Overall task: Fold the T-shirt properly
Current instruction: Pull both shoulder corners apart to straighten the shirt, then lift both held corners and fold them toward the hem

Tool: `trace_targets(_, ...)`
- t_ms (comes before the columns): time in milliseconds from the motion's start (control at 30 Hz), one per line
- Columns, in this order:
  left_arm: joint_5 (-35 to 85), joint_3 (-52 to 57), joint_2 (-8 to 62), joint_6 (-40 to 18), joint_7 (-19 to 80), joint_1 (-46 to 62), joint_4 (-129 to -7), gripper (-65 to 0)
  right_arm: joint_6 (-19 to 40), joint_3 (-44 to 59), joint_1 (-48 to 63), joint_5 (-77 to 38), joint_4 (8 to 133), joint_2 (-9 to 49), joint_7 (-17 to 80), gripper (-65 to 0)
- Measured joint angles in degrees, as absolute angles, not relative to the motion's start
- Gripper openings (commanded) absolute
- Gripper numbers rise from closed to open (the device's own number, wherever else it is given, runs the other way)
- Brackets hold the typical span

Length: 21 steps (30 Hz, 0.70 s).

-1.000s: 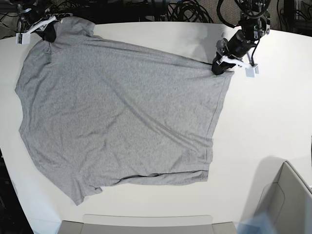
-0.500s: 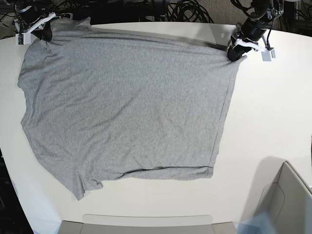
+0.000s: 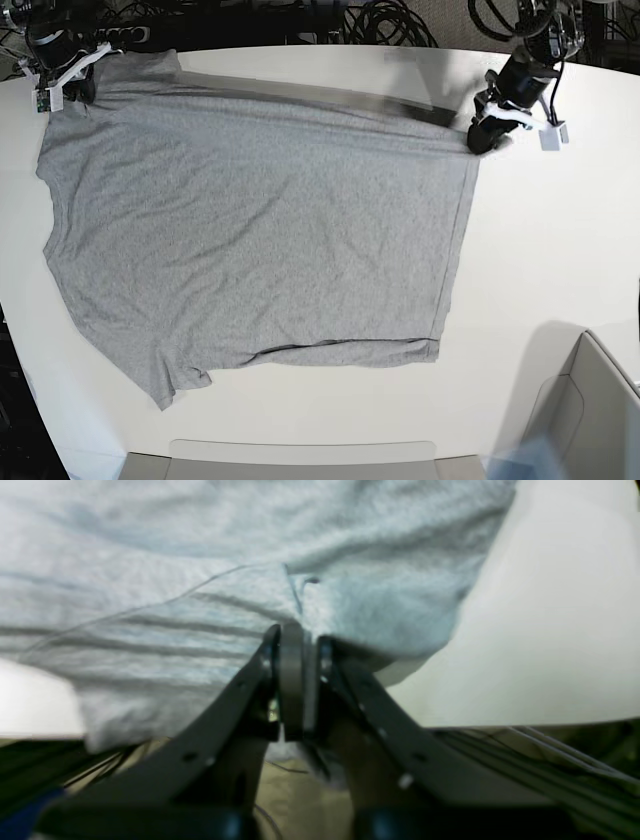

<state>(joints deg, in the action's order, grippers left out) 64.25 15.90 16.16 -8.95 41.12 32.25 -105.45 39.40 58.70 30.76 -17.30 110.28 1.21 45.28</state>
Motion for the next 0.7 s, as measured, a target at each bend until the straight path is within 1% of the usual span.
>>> trace_targets(100,64.16,15.86,16.16,-1.58,46.09,28.84,-105.6,-65.0,39.4,58.61,27.46,-15.57,110.3,1.61,44.66,-65.0)
trace_targets(167,63.94,15.86,15.97,1.04,49.28,26.41,-105.21,-65.0,39.4,58.3,25.89,-13.93,110.26,2.44,44.8,-65.0)
trace_targets(267,64.64,15.86,16.01,1.74,51.16,22.48,-105.21,-65.0,39.4,56.42,23.88,-9.98,110.19,3.86,44.95,-65.0)
trace_targets(433,63.9,15.86,15.94,5.21,54.5,16.4,-102.0,-65.0,39.4,52.18,20.73,-5.43,110.13,4.43,44.73,-65.0)
trace_targets(533,63.46,15.88,15.66,5.34,56.93,12.99,-99.39,-65.0,39.4,50.48,17.93,-1.21,109.95,4.47,44.99,-65.0)
trace_targets(700,62.67,15.84,14.87,5.17,57.84,6.98,-94.37,-65.0,39.4,47.03,13.02,3.9,106.78,4.93,44.99,-65.0)
